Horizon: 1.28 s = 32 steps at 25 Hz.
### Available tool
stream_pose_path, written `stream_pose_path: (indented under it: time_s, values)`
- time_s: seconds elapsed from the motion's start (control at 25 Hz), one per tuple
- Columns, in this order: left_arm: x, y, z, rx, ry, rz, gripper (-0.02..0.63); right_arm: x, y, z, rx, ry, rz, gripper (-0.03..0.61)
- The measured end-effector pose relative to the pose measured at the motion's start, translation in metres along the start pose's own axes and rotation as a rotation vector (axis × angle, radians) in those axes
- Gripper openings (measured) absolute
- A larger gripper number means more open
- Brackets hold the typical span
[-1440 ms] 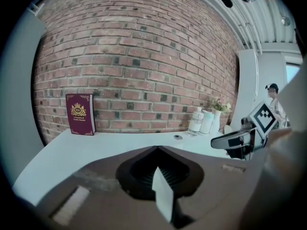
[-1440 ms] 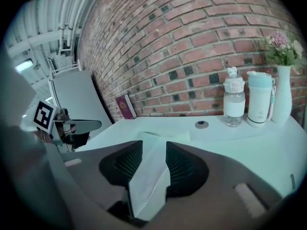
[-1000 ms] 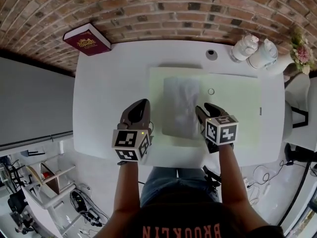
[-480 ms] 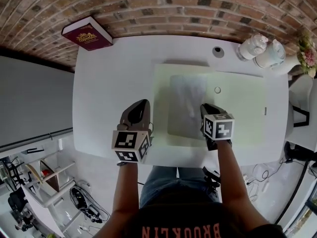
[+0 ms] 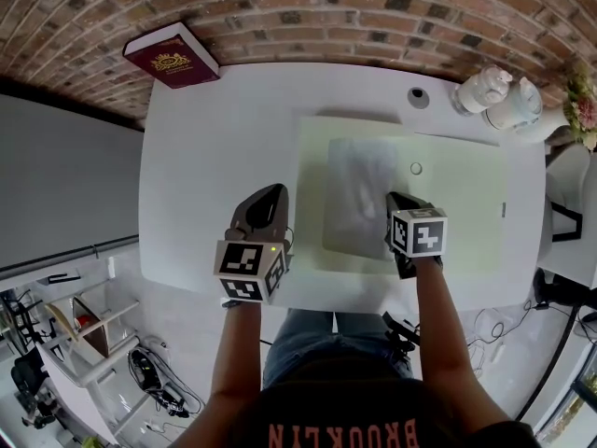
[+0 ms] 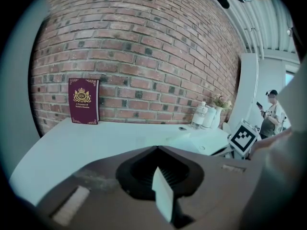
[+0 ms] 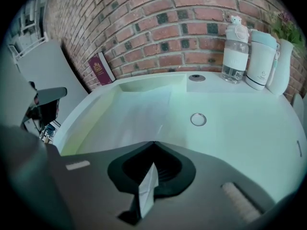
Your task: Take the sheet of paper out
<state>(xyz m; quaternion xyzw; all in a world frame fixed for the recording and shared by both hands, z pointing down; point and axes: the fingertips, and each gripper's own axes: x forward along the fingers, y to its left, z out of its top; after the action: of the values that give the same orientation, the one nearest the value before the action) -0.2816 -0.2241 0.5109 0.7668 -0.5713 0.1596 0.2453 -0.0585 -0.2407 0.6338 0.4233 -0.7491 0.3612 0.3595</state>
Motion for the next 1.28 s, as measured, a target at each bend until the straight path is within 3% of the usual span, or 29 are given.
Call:
stream_pose_path:
  time_s: [0.4, 0.84, 1.28]
  values:
    - [-0.011, 0.006, 0.018, 0.009, -0.049, -0.008, -0.003, -0.021, -0.004, 0.005, 0.034, -0.02, -0.034, 0.002]
    - [-0.014, 0.007, 0.015, 0.057, -0.038, -0.091, -0.003, -0.035, -0.02, 0.006, 0.065, -0.056, -0.101, 0.002]
    - [-0.013, -0.017, 0.023, 0.043, -0.065, -0.035, -0.003, -0.038, -0.046, 0.003, 0.065, -0.046, -0.085, 0.002]
